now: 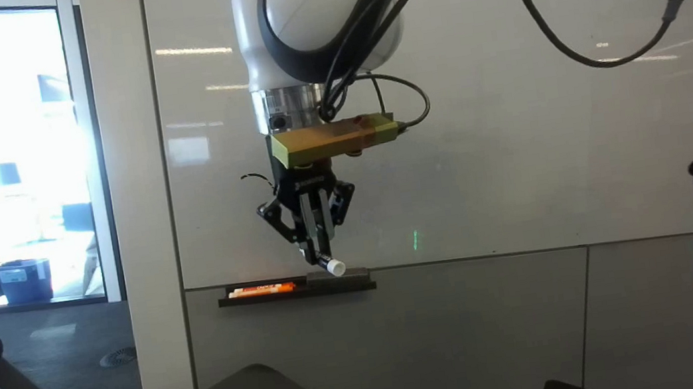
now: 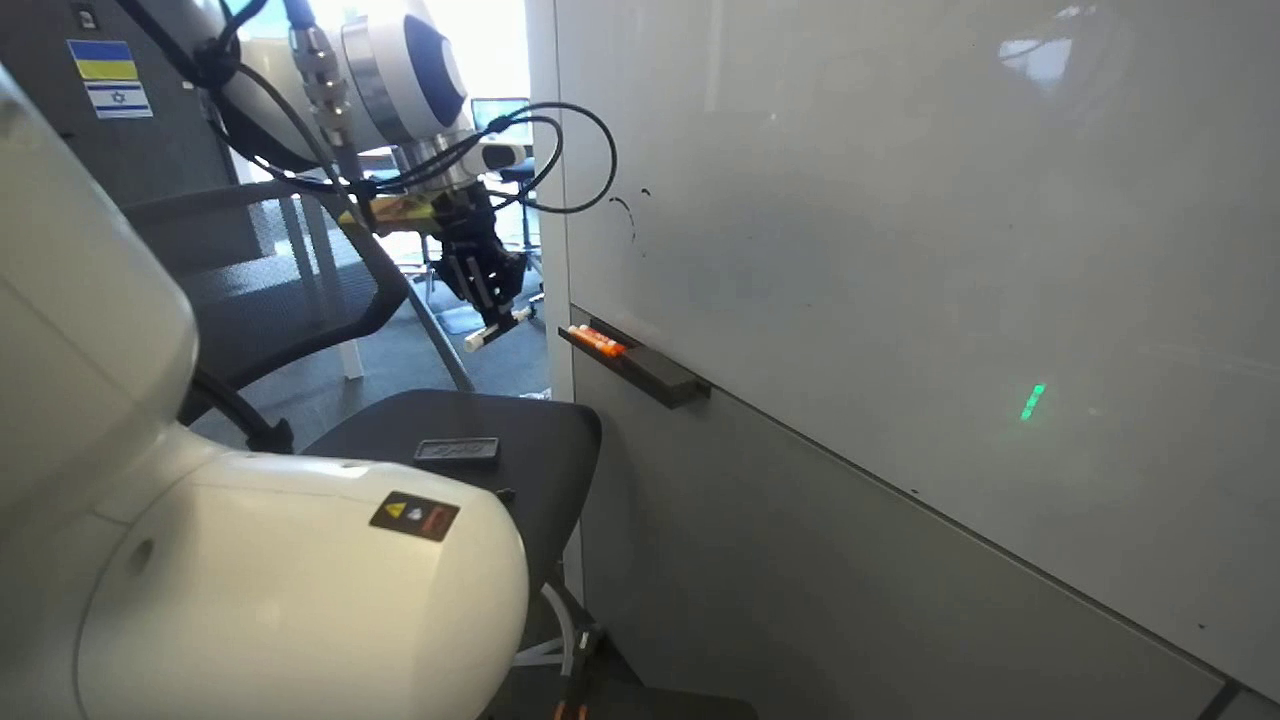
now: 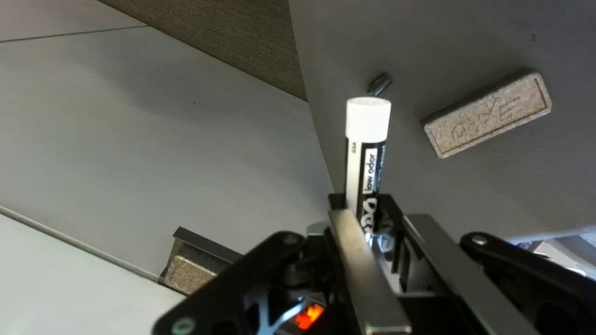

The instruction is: Use the marker from the chair to write on the whiteboard.

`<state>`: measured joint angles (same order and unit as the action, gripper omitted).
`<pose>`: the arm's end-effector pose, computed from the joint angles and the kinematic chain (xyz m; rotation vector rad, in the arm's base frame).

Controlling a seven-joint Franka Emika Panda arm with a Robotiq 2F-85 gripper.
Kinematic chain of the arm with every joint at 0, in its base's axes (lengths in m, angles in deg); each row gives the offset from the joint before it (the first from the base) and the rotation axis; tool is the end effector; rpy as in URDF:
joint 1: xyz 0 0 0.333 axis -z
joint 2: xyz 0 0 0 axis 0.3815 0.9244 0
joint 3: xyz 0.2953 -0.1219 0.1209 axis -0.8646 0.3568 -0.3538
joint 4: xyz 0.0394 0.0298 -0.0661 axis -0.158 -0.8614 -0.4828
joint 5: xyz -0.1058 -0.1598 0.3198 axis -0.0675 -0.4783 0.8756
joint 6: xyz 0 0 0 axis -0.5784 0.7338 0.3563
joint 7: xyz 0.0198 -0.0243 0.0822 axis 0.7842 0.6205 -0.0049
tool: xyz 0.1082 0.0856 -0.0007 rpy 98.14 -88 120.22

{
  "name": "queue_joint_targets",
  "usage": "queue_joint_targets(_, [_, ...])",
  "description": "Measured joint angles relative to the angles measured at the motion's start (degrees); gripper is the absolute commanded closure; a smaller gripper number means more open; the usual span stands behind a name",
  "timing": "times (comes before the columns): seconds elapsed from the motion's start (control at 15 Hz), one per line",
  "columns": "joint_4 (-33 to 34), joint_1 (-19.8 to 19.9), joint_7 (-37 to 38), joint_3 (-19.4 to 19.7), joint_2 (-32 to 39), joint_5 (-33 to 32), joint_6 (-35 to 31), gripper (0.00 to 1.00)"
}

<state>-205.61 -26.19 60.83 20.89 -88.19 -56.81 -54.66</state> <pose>0.4053 0.0879 0.4277 2.9003 -0.4542 0.1928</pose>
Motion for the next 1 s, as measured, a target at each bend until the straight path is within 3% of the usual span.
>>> queue_joint_targets(0.6, [13.91,4.58,0.41,1.88,6.63,-0.15,0.12,0.9])
queue_joint_targets(1.0, [19.63,5.73,0.41,4.21,9.81,-0.78,0.14,0.9])
